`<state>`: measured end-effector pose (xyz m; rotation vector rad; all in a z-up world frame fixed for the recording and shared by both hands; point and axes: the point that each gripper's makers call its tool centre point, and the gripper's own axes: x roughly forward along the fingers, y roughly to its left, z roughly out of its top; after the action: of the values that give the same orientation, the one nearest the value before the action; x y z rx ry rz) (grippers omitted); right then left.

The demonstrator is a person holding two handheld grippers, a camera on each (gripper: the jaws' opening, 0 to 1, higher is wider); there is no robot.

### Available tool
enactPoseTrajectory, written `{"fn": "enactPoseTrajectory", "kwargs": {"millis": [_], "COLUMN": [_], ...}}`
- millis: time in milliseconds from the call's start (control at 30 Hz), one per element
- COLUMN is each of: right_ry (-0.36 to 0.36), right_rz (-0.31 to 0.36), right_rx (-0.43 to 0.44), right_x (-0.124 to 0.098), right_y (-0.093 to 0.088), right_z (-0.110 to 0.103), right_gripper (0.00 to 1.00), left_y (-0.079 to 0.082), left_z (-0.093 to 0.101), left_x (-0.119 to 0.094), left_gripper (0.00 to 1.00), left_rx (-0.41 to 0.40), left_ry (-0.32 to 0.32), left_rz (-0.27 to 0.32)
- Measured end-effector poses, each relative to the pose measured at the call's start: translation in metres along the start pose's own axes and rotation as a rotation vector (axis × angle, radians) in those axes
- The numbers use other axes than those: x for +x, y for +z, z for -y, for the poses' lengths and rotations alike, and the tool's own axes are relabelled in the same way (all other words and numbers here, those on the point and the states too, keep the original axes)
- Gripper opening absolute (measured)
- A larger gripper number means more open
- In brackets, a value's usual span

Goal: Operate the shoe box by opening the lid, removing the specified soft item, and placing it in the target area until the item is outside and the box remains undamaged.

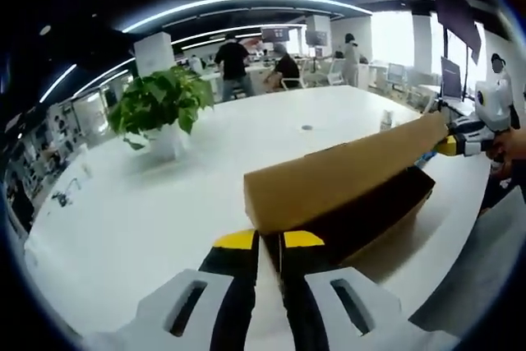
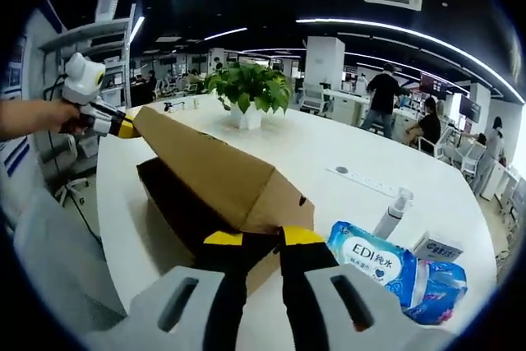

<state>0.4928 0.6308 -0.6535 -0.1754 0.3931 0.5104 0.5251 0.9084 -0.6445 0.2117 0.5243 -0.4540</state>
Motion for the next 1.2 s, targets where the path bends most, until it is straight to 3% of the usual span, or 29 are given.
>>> {"fn": "enactPoseTrajectory", "kwargs": {"millis": [500,867,1200], "right_ry": [0.063,0.092,0.109], "right_rz": [-0.022,-0.052,-0.077], "right_rx": [-0.024,-0.01,-0.01], "right_x": [-0.003,-0.002,-0.001], "right_y": [-0.017,-0.03,-0.041], "right_z": [-0.017,-0.025,-0.03], "right_gripper": [0.21,0.25,0.27], "left_y": [-0.022,-0.038,-0.052], "left_z": [0.013,0.019,0.024], "left_x": [0.002,0.004,0.007], "left_gripper": [0.19,0.22,0.24], "left_rx": [0.034,0.016,0.047], "left_ry": [-0.048,-0.072,-0.092], "left_rz": [-0.032,-0.067,-0.109]}}
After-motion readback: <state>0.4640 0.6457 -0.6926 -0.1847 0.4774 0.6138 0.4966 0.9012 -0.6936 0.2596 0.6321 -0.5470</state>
